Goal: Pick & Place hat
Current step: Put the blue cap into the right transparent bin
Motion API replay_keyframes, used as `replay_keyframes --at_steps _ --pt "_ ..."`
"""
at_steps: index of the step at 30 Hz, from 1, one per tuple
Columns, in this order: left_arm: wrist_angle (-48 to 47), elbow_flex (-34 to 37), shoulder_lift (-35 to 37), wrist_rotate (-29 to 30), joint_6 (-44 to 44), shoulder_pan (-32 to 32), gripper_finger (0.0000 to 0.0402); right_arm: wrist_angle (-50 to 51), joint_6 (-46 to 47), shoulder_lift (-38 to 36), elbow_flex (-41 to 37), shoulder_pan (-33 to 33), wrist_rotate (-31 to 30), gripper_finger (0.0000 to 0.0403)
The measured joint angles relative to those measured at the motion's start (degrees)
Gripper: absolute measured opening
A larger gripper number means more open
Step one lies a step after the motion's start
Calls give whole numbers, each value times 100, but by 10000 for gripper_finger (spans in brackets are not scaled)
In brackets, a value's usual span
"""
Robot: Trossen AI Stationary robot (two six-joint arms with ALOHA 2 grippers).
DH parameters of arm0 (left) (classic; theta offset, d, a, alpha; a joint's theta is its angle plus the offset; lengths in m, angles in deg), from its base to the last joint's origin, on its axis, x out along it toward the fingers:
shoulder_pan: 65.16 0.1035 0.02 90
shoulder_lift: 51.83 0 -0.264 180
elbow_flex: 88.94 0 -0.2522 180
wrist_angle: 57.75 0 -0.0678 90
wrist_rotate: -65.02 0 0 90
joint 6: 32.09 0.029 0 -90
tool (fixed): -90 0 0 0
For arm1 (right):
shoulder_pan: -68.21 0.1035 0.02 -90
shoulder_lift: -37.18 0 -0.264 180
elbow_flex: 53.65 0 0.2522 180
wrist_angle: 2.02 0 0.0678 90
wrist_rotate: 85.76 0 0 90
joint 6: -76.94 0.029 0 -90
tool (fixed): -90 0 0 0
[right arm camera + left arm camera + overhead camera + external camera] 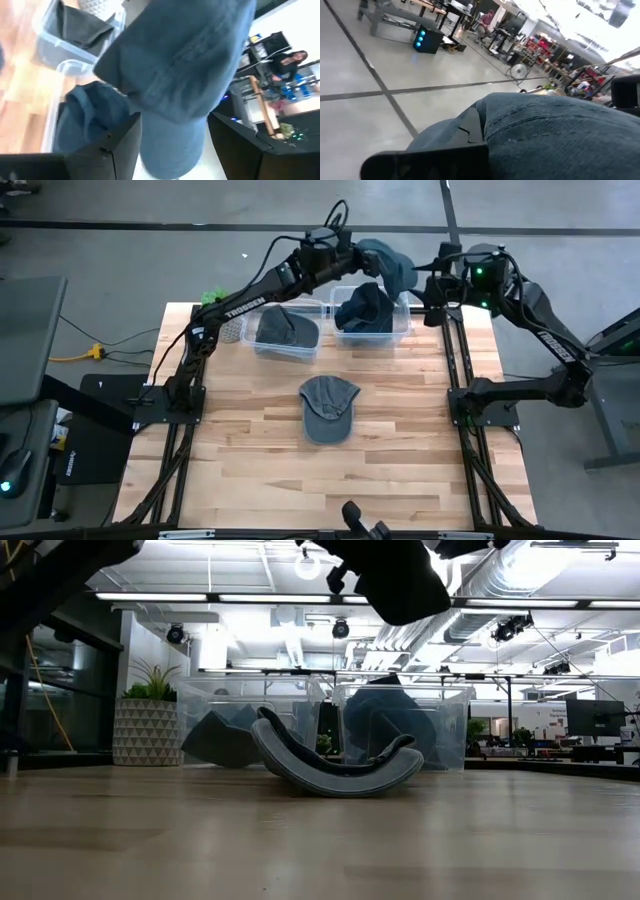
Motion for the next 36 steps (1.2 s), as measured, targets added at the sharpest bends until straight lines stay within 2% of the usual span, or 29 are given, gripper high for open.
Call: replay_keyframes --at_steps 6,14,29,36 --pt "479 0 -2 -299 -461 198 0 -247 -196 35 0 43 -25 225" --pt "753 0 -2 -570 -692 314 0 -851 -422 52 2 157 -503 225" --pt "1251 0 4 -830 -958 333 0 -855 -1072 57 2 223 -429 225" --pt "1503 0 2 -1092 -1109 333 0 -1195 -1114 57 2 221 -533 225"
